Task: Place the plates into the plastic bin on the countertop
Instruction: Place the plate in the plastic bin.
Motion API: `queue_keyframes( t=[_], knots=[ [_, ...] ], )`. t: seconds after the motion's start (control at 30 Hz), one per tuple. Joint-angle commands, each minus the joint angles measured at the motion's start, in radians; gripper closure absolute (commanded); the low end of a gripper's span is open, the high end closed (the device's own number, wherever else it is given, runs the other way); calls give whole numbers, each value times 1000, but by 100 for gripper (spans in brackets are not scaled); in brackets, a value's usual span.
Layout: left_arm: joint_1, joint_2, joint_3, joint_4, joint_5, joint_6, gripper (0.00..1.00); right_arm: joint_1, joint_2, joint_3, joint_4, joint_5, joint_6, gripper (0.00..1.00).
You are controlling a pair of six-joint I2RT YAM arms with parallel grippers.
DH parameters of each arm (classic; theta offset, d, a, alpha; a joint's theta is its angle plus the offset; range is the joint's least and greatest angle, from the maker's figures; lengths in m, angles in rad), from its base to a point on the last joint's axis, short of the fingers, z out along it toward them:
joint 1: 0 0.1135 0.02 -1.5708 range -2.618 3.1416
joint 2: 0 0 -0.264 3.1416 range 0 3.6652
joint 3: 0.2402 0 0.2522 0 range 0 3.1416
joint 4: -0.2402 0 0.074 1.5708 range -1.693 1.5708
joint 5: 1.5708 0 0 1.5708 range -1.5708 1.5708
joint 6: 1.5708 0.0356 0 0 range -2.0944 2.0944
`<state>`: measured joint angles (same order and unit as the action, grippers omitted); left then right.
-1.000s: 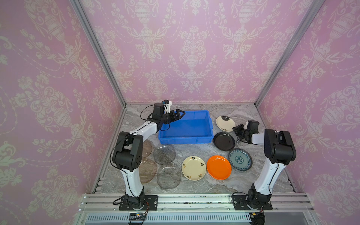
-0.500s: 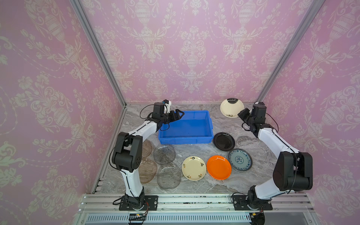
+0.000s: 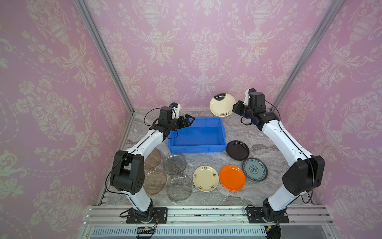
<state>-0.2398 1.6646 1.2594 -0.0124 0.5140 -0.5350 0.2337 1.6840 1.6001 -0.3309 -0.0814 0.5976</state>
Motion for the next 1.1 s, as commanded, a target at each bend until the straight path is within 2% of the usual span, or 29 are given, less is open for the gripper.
queue_keyframes(
  t=[0.0,0.27,0.43,0.57,0.67,0.7,0.93,1.07],
  knots=[
    [-2,-58,-29,-81,-39,51,9,33,37,27,-32,-61,-8,100],
    [-1,-21,-66,31,66,-40,18,86,96,10,38,-173,33,100],
    [-8,36,-55,134,130,-131,33,102,133,19,27,-246,7,100],
    [-22,73,-27,139,144,-141,46,111,141,13,30,-272,7,100],
    [-28,93,-17,143,143,-148,52,117,147,5,51,-303,6,100],
    [-30,100,-14,139,143,-150,55,122,154,13,38,-306,-29,100],
    [-35,143,18,98,123,-142,100,131,176,18,6,-286,-51,100],
    [-43,162,34,62,103,-131,100,130,186,22,-27,-248,-58,100]
  ],
)
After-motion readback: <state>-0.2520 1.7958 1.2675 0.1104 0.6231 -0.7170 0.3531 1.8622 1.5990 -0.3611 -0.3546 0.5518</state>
